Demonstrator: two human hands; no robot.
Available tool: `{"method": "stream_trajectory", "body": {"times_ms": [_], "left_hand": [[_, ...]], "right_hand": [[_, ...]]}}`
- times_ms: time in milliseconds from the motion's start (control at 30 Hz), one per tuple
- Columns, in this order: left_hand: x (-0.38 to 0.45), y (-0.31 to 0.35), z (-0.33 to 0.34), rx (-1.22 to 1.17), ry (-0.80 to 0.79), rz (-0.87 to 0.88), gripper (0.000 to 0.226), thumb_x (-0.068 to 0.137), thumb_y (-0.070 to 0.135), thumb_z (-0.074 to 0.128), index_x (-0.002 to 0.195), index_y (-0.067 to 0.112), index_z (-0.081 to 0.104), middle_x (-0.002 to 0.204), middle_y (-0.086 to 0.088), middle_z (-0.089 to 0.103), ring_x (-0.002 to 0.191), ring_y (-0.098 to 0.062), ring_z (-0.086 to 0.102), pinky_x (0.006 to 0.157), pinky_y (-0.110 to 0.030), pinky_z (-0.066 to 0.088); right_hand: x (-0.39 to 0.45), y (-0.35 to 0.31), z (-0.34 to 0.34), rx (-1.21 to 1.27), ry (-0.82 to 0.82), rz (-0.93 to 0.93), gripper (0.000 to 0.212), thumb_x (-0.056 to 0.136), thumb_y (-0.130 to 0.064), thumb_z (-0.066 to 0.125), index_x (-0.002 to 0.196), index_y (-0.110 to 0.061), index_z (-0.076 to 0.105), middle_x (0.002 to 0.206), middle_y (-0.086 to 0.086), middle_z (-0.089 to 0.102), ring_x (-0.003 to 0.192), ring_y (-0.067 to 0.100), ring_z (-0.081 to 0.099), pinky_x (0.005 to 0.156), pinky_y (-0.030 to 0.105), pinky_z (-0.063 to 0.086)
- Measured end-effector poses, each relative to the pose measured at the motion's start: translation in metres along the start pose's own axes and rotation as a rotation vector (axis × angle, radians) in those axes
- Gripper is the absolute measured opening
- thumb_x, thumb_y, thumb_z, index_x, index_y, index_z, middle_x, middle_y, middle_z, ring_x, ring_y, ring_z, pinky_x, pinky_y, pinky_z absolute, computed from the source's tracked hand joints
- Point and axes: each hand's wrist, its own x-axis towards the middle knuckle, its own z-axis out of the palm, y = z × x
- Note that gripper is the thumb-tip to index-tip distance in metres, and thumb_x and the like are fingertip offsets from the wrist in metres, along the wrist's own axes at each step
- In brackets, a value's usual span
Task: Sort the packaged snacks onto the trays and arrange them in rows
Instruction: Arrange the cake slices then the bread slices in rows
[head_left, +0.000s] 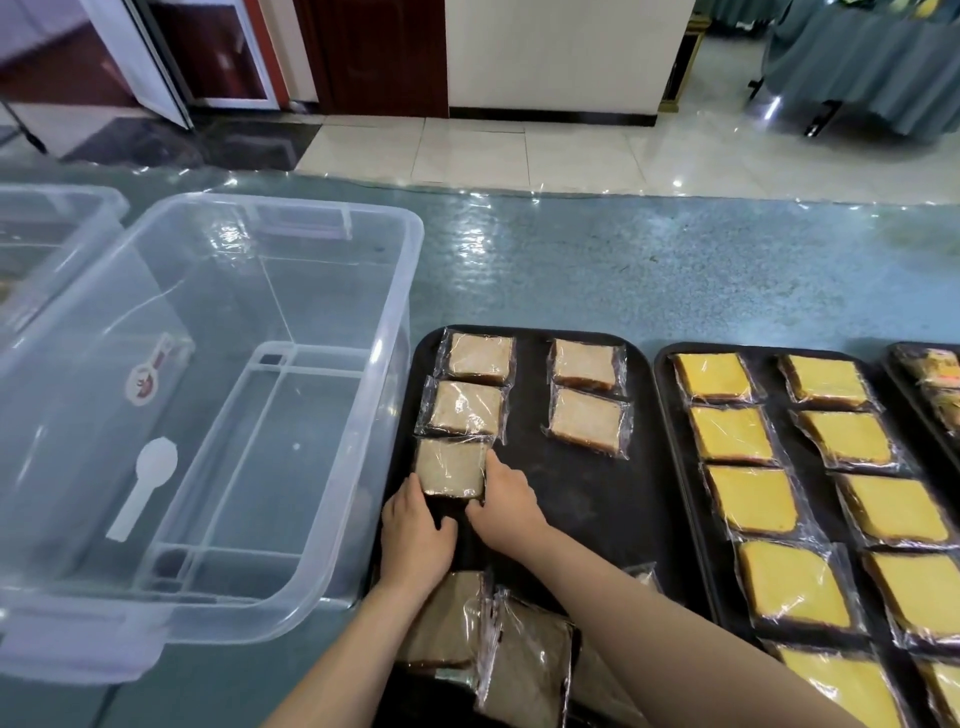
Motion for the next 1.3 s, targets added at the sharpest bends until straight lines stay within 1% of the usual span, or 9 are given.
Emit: {"method": "stream_trajectory", "body": {"times_ms": [133, 233, 400, 567, 667, 900, 1000, 1100, 1300], "left_hand": [[0.003, -0.004, -0.002, 0.087, -0.018, 0.050, 0.078, 0.090, 0.021, 0.059, 0.153, 0.005, 0.017, 0.159, -0.014, 0.022, 0.145, -0.029, 0.022, 0.120, -0.036, 0.019], [-0.001, -0.004, -0.002, 0.156, -0.008, 0.093, 0.080, 0.091, 0.024, 0.058, 0.155, 0.010, 0.013, 0.162, -0.011, 0.011, 0.148, -0.027, 0.015, 0.120, -0.036, 0.015], [0.004, 0.004, -0.002, 0.287, -0.032, 0.300, 0.067, 0.094, 0.029, 0.052, 0.154, 0.024, 0.023, 0.162, -0.003, 0.016, 0.149, -0.025, 0.012, 0.121, -0.039, 0.014], [0.007, 0.006, 0.005, 0.412, -0.117, 0.348, 0.063, 0.092, 0.051, 0.019, 0.152, 0.036, 0.021, 0.163, 0.002, 0.013, 0.149, -0.024, 0.008, 0.119, -0.048, 0.010], [0.005, 0.004, 0.007, 0.463, -0.139, 0.358, 0.071, 0.085, 0.056, 0.005, 0.152, 0.040, 0.017, 0.163, 0.005, 0.010, 0.150, -0.023, 0.006, 0.119, -0.048, 0.004], [0.006, 0.009, 0.005, 0.499, -0.158, 0.355, 0.074, 0.083, 0.057, 0.004, 0.153, 0.039, 0.017, 0.164, 0.003, 0.009, 0.150, -0.024, 0.005, 0.119, -0.048, 0.002], [0.002, 0.011, 0.002, 0.482, -0.129, 0.362, 0.068, 0.089, 0.055, 0.011, 0.153, 0.034, 0.021, 0.163, 0.001, 0.014, 0.150, -0.023, 0.007, 0.119, -0.042, 0.000], [-0.005, 0.017, 0.000, 0.399, -0.128, 0.421, 0.056, 0.099, 0.041, 0.036, 0.152, 0.028, 0.026, 0.161, 0.002, 0.018, 0.149, -0.019, 0.008, 0.119, -0.035, -0.001], [-0.018, 0.032, -0.001, 0.071, -0.190, 0.555, 0.037, 0.095, 0.020, 0.052, 0.131, 0.027, 0.054, 0.134, 0.016, 0.050, 0.129, 0.000, 0.039, 0.114, -0.023, 0.029]], "right_hand": [[0.005, 0.006, 0.004, 0.140, -0.004, 0.006, 0.057, 0.078, -0.022, 0.052, 0.133, -0.023, 0.041, 0.122, 0.002, 0.057, 0.118, 0.028, 0.051, 0.101, 0.041, 0.041], [-0.001, 0.016, -0.007, 0.155, 0.036, 0.057, 0.066, 0.090, -0.022, 0.055, 0.149, -0.012, 0.027, 0.146, 0.009, 0.039, 0.137, 0.029, 0.032, 0.113, 0.039, 0.029], [0.014, 0.061, -0.045, -0.144, 0.219, 0.067, 0.070, 0.094, -0.025, 0.049, 0.153, -0.011, 0.014, 0.161, 0.011, 0.011, 0.147, 0.030, 0.010, 0.119, 0.043, 0.014], [0.026, 0.096, -0.066, -0.411, 0.147, 0.043, 0.068, 0.098, -0.032, 0.043, 0.155, -0.019, 0.006, 0.162, 0.015, -0.002, 0.148, 0.035, -0.003, 0.121, 0.046, 0.006], [0.030, 0.105, -0.069, -0.439, 0.125, 0.013, 0.067, 0.100, -0.037, 0.039, 0.155, -0.022, 0.006, 0.162, 0.014, -0.001, 0.149, 0.035, -0.003, 0.120, 0.046, 0.004], [0.037, 0.109, -0.074, -0.436, 0.141, 0.004, 0.065, 0.099, -0.039, 0.039, 0.154, -0.022, 0.010, 0.162, 0.014, 0.004, 0.149, 0.034, 0.000, 0.122, 0.046, 0.007], [0.026, 0.107, -0.075, -0.381, 0.164, 0.008, 0.065, 0.099, -0.037, 0.041, 0.155, -0.021, 0.011, 0.162, 0.012, 0.007, 0.149, 0.031, 0.003, 0.122, 0.043, 0.008], [0.002, 0.108, -0.073, -0.290, 0.177, -0.009, 0.065, 0.098, -0.036, 0.046, 0.154, -0.020, 0.017, 0.161, 0.007, 0.017, 0.149, 0.025, 0.011, 0.122, 0.040, 0.012], [-0.067, 0.131, -0.070, -0.137, 0.139, -0.009, 0.045, 0.097, -0.031, 0.052, 0.140, -0.021, 0.044, 0.139, -0.004, 0.047, 0.132, 0.013, 0.039, 0.113, 0.030, 0.031]]}}
